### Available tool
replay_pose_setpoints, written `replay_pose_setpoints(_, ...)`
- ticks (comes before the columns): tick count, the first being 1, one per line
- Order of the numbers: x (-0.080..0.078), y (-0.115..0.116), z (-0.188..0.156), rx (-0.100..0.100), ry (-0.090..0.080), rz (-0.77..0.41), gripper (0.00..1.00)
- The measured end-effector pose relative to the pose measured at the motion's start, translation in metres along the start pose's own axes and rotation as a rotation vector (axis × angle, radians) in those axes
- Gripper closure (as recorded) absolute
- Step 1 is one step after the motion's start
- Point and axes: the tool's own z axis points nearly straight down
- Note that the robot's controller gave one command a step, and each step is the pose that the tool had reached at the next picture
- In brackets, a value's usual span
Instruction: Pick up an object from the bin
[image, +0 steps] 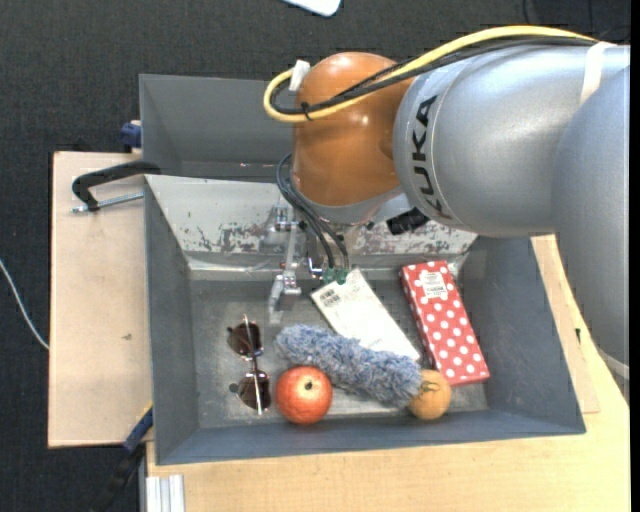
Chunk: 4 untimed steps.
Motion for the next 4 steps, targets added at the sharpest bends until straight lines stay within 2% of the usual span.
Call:
replay_pose_setpoints(1,0.012,-0.013,0.014,-0.003,-0.009,-0.129,0.0)
replay_pose_setpoints(2,0.066,-0.05,0.133,-0.003,-0.016,-0.221,1.0)
replay_pose_setpoints(3,0.07,-0.051,0.136,-0.001,-0.001,-0.221,0.0)
replay_pose_setpoints(4,0.07,-0.051,0.136,-0.001,-0.002,-0.221,0.0)
